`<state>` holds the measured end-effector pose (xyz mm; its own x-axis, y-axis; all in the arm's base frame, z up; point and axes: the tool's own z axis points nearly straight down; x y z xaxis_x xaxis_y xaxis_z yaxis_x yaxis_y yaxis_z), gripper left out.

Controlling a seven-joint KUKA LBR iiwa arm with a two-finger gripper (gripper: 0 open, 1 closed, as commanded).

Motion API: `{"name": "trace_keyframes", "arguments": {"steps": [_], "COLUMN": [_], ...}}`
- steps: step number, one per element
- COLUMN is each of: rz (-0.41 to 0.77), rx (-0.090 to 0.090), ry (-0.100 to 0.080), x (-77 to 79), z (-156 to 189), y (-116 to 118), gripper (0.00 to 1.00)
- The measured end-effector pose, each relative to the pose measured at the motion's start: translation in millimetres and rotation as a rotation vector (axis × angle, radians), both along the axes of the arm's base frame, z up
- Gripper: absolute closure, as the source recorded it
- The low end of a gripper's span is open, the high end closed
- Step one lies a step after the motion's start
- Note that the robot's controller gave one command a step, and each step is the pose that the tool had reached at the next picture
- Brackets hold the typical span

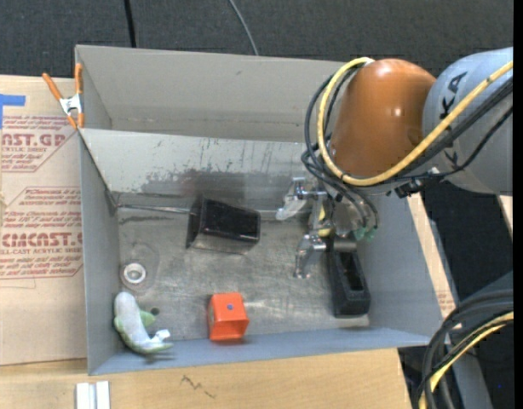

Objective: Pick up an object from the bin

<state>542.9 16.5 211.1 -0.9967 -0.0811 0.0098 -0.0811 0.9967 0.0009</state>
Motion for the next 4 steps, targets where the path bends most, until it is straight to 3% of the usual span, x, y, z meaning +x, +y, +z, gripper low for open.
{"name": "trace_keyframes", "arguments": {"steps": [1,2,3,4], "rz": [0.031,0.010,0.032,0.037], "rx": [0.001,-0.001,0.005,0.000], "ry": [-0.025,-0.004,-0.066,-0.007], "x": [9.8,18.0,46.9,31.2], "z": [-16,-37,-65,-82], "y": [3,46,51,51], "gripper": [0.00,0.00,0.00,0.00]}}
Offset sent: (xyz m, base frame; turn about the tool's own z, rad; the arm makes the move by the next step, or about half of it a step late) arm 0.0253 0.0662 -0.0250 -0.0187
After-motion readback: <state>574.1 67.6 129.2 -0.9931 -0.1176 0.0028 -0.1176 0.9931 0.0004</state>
